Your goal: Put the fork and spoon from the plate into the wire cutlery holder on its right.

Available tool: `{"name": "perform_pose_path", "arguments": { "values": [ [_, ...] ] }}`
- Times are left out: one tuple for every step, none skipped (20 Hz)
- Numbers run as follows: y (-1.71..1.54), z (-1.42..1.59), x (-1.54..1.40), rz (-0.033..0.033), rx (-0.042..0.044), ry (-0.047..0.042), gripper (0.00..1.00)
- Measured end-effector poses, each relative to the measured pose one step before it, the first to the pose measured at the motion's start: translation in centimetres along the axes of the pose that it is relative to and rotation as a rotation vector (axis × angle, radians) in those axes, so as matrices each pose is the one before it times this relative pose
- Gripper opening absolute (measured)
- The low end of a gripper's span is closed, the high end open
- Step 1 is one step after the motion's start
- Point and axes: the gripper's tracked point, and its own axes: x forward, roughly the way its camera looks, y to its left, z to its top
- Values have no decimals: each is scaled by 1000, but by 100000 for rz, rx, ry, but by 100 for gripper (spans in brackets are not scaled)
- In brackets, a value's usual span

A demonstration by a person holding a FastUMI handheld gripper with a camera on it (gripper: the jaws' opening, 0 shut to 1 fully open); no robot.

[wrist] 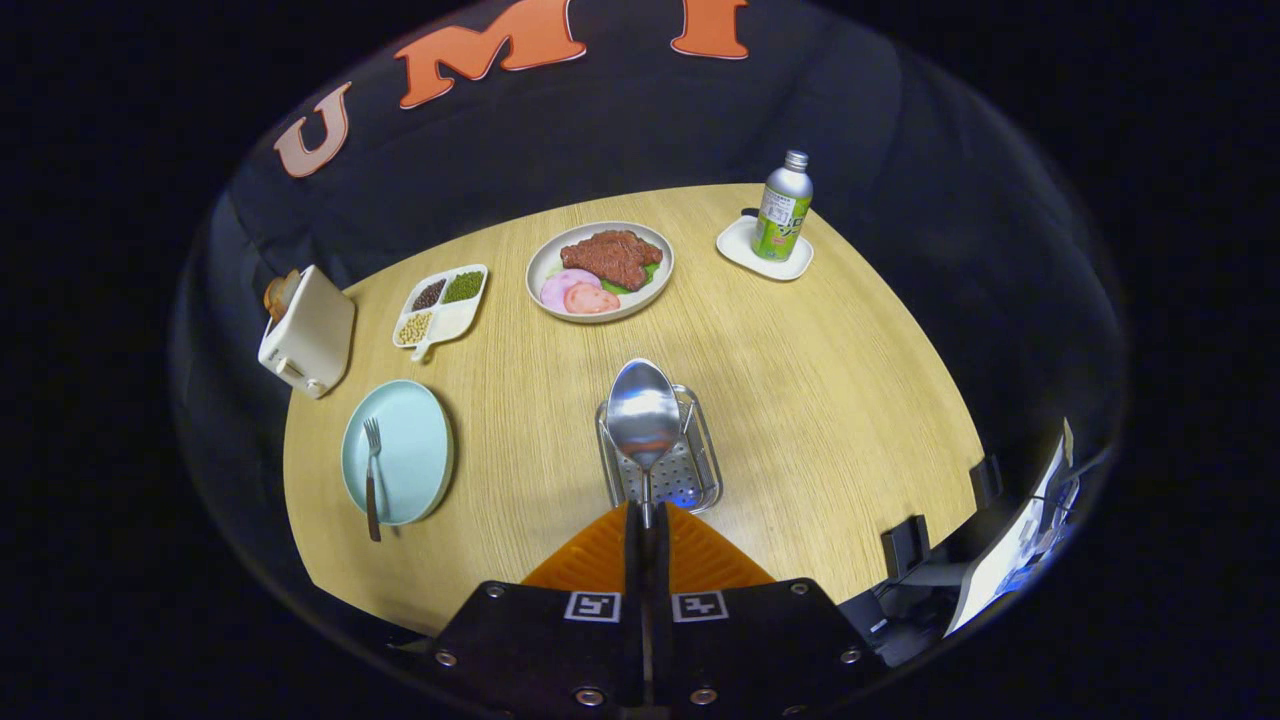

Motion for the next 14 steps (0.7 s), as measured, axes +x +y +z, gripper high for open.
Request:
{"name": "perform_pose_path", "arguments": {
  "values": [
    [-325,-5,410,-711,-556,-46,5],
    [-263,-131,277,-515,-650,900,5],
    [-69,-150,329,259,-641,783,5],
    [-130,93,156,76,-17,266,5],
    [-57,210,227,37,-51,-35,5],
    [-38,321,69,260,171,-970,6],
    [72,481,-5,402,-175,-1018,6],
    [226,563,-98,709,-215,-1942,7],
    [230,837,-179,1043,-165,-2891,8],
    [244,1101,-279,948,233,-3343,9],
    [375,1089,-244,662,52,-4175,9],
    [357,1253,-376,577,175,-4500,11],
    [324,1480,-501,1126,324,-5941,11],
    [504,1759,-468,1156,488,-6712,19]
  ]
}}
